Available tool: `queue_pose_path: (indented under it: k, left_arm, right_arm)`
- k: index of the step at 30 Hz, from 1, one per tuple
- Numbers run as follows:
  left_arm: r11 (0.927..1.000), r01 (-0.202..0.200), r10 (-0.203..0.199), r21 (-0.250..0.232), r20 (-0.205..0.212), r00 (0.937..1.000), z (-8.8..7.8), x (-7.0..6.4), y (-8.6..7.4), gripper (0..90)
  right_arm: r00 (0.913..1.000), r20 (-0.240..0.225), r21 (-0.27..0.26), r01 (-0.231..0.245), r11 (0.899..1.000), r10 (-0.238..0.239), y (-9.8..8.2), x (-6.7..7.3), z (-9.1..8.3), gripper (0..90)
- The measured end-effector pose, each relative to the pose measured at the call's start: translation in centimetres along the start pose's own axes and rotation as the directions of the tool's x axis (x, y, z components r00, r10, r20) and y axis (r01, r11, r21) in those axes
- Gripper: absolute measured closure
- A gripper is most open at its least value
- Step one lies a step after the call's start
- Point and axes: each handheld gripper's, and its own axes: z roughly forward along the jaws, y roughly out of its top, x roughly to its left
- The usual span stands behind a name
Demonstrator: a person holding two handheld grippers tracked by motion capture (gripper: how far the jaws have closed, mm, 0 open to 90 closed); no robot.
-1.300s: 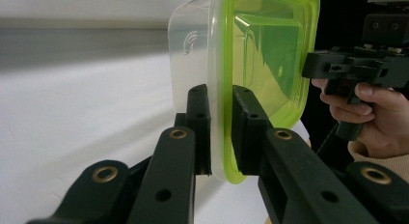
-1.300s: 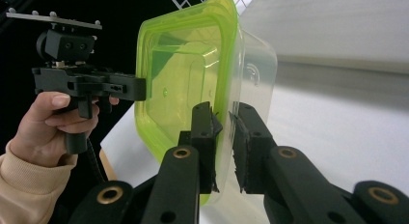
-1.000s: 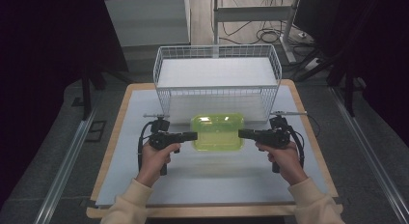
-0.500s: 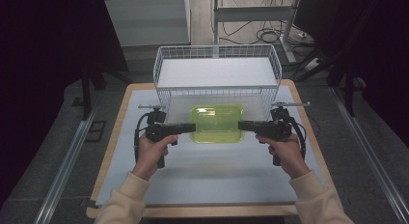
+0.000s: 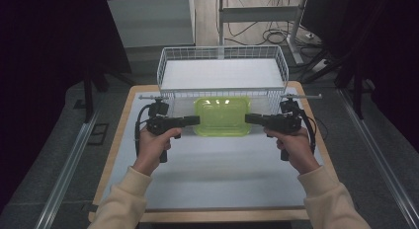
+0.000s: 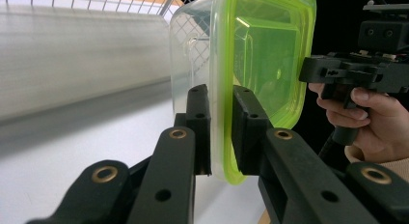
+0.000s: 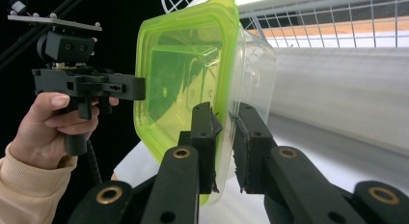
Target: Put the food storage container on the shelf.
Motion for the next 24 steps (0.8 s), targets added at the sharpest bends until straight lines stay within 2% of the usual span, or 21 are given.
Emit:
queue_pose_path:
  k: [11,24]
  left_arm:
    - [0.9995,-0.027,0.027,-0.014,-0.007,0.9996,-0.6,-0.9,2.0,80.1]
    - [0.9990,-0.040,0.040,-0.020,-0.028,0.9988,-0.6,-0.8,4.3,80.4]
  right_arm:
    - [0.9999,0.001,-0.022,0.013,1.000,-0.013,1.8,0.5,-0.4,79.7]
    - [1.0000,0.004,-0.027,0.000,1.000,0.000,3.8,0.5,0.0,79.9]
